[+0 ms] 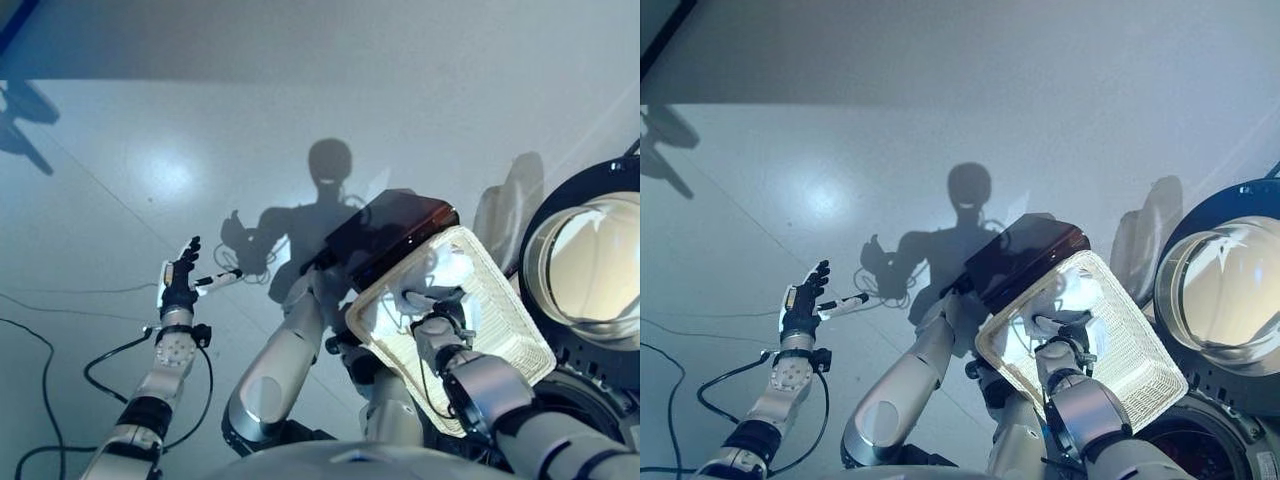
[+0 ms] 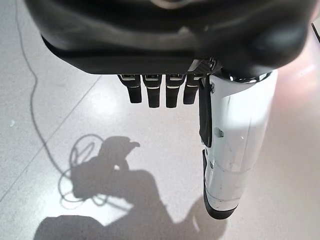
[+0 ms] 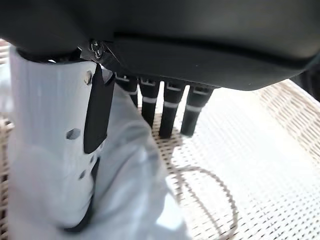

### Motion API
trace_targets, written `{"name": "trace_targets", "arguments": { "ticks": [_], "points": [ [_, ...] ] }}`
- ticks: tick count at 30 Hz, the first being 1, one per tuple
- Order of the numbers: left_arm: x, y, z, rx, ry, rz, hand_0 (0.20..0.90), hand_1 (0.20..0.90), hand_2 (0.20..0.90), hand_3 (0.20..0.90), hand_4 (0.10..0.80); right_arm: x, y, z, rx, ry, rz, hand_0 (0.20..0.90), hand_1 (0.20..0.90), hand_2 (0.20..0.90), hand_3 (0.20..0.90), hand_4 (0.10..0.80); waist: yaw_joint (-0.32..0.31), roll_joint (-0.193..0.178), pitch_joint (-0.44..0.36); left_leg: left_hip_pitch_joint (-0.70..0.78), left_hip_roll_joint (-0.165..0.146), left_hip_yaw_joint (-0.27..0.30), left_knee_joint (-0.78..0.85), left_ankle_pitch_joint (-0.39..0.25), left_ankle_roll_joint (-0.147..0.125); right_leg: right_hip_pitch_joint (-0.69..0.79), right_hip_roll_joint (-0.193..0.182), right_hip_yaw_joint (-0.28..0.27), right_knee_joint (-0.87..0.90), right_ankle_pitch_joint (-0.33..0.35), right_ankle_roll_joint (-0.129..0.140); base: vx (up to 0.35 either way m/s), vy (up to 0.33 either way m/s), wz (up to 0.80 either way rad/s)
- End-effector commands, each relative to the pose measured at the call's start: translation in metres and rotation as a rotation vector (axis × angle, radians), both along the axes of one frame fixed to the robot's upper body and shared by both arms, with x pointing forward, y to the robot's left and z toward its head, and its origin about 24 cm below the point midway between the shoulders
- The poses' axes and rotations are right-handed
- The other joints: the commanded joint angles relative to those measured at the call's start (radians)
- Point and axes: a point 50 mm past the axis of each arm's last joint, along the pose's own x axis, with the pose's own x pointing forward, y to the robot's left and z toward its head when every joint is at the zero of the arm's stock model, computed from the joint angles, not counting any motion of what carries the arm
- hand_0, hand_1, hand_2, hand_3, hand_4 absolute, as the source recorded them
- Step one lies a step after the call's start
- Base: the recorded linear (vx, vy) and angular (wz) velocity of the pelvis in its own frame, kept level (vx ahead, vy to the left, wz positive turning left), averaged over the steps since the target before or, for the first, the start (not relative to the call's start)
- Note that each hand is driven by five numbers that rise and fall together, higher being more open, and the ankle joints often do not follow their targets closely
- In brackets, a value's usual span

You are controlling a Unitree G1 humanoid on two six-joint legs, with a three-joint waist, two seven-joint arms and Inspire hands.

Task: Pick up the clothes and place them into the washing machine

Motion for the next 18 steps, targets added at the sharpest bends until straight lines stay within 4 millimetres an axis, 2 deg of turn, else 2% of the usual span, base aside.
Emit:
{"name": "trace_targets", "arguments": {
  "ticks": [1, 4, 7, 11, 12, 14, 16, 18],
  "points": [
    [-0.005, 0.017, 0.006, 0.078, -0.036, 0.051, 0.900, 0.900, 0.900, 0.900, 0.800, 0.001, 0.042, -0.008, 0.084, -0.013, 0.131, 0.200, 0.200, 0.200, 0.200, 0.300, 0.007, -0.010, 0.031, 0.021, -0.038, 0.100, 0.028, -0.078, 0.035, -0.041, -0.024, 0.050, -0.066, 0.164, 0.000, 0.001, 0.024, -0.13],
    [-0.009, 0.023, 0.003, 0.091, -0.017, 0.065, 0.900, 0.900, 0.900, 0.900, 0.800, -0.021, 0.006, -0.018, 0.035, 0.054, 0.020, 0.200, 0.200, 0.200, 0.200, 0.300, -0.015, -0.025, 0.027, 0.039, -0.033, 0.113, 0.036, -0.091, 0.040, -0.027, -0.026, 0.068, -0.071, 0.174, 0.001, -0.002, 0.024, -0.12],
    [-0.011, 0.021, 0.000, 0.091, 0.000, 0.052, 0.900, 0.900, 0.900, 0.900, 0.800, -0.042, -0.025, -0.022, 0.008, 0.098, -0.102, 0.200, 0.200, 0.200, 0.200, 0.300, -0.024, -0.024, 0.018, 0.050, -0.035, 0.118, 0.043, -0.100, 0.045, -0.015, -0.030, 0.071, -0.072, 0.177, 0.003, 0.008, 0.003, 0.00],
    [-0.015, 0.026, -0.005, 0.106, 0.038, 0.048, 0.900, 0.900, 0.900, 0.900, 0.800, -0.074, -0.080, -0.019, -0.029, 0.120, -0.305, 0.200, 0.200, 0.200, 0.200, 0.300, -0.058, -0.042, -0.011, 0.075, -0.029, 0.128, 0.045, -0.112, 0.048, 0.002, -0.026, 0.093, -0.083, 0.180, 0.005, 0.007, -0.003, -0.07],
    [-0.015, 0.028, -0.006, 0.108, 0.045, 0.050, 0.900, 0.900, 0.900, 0.900, 0.800, -0.082, -0.083, -0.021, -0.020, 0.119, -0.331, 0.200, 0.200, 0.200, 0.200, 0.300, -0.065, -0.047, -0.018, 0.081, -0.027, 0.134, 0.045, -0.115, 0.050, 0.006, -0.024, 0.100, -0.086, 0.182, 0.005, 0.000, -0.004, -0.06],
    [-0.021, 0.036, -0.009, 0.117, 0.070, 0.078, 0.900, 0.900, 0.900, 0.900, 0.800, -0.096, -0.107, -0.016, 0.001, 0.085, -0.411, 0.200, 0.200, 0.200, 0.200, 0.300, -0.091, -0.069, -0.037, 0.099, -0.015, 0.149, 0.040, -0.119, 0.047, 0.017, -0.019, 0.120, -0.104, 0.190, 0.005, -0.007, -0.011, -0.07],
    [-0.027, 0.045, -0.013, 0.120, 0.100, 0.113, 0.900, 0.900, 0.900, 0.900, 0.800, -0.103, -0.107, -0.020, 0.045, 0.038, -0.441, 0.200, 0.200, 0.200, 0.200, 0.300, -0.120, -0.088, -0.053, 0.120, 0.001, 0.173, 0.031, -0.123, 0.045, 0.025, -0.011, 0.145, -0.127, 0.199, 0.005, -0.005, -0.013, -0.32],
    [-0.035, 0.049, -0.019, 0.118, 0.141, 0.128, 0.900, 0.900, 0.900, 0.900, 0.800, -0.101, -0.114, -0.016, 0.095, -0.033, -0.464, 0.200, 0.200, 0.200, 0.200, 0.300, -0.155, -0.097, -0.074, 0.140, 0.011, 0.198, 0.021, -0.123, 0.042, 0.038, -0.006, 0.168, -0.147, 0.207, 0.008, -0.012, 0.011, -0.46]
  ]
}}
